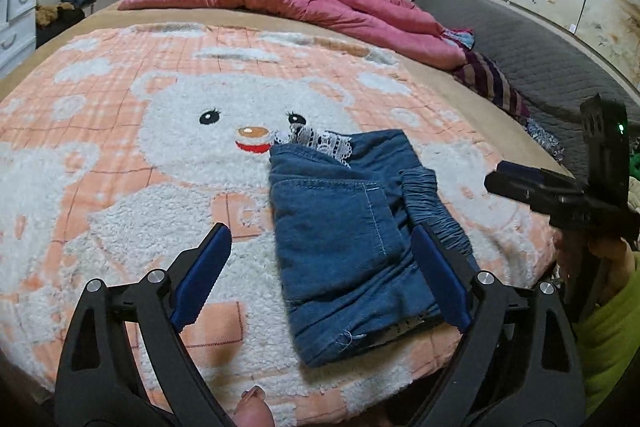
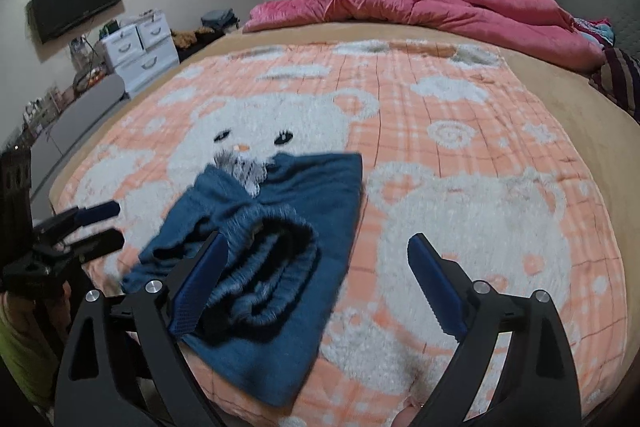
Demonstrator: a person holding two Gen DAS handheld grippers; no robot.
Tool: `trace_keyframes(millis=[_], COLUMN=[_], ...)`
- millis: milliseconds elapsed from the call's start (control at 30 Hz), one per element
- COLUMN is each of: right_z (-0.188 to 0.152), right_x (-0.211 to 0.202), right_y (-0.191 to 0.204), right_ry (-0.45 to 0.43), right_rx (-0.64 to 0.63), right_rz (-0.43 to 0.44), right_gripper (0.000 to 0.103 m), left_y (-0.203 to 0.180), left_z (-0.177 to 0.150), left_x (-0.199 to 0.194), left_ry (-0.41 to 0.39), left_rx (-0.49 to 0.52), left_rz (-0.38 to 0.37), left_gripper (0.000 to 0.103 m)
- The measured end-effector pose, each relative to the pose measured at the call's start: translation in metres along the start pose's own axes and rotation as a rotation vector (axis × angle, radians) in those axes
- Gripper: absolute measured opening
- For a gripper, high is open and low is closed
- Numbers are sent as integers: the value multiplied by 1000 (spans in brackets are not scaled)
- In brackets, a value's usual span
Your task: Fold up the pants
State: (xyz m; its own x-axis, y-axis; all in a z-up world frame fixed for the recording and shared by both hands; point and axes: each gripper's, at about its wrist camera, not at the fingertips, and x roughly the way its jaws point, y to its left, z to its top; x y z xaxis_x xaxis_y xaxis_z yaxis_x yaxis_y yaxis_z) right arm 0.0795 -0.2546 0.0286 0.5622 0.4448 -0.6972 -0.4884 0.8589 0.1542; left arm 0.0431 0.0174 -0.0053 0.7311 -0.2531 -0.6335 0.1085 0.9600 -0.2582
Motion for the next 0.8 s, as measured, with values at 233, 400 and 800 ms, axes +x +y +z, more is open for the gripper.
trace_keyframes(millis=[233, 400, 800], right_z=[-13, -16, -25], right_x=[11, 20, 43], right_y=[-8, -13, -15], right_ry=[45, 70, 130], right_rx=[28, 57, 80], right_rz=[-18, -19, -23], right_gripper=[91, 91, 90], left_y=[-1, -2, 4], left_z=[-1, -4, -4], left_x=[12, 23, 39], left_ry=[28, 54, 87], left_rx=[3, 8, -7], left_rz=[17, 31, 53], left_gripper=[87, 88, 90])
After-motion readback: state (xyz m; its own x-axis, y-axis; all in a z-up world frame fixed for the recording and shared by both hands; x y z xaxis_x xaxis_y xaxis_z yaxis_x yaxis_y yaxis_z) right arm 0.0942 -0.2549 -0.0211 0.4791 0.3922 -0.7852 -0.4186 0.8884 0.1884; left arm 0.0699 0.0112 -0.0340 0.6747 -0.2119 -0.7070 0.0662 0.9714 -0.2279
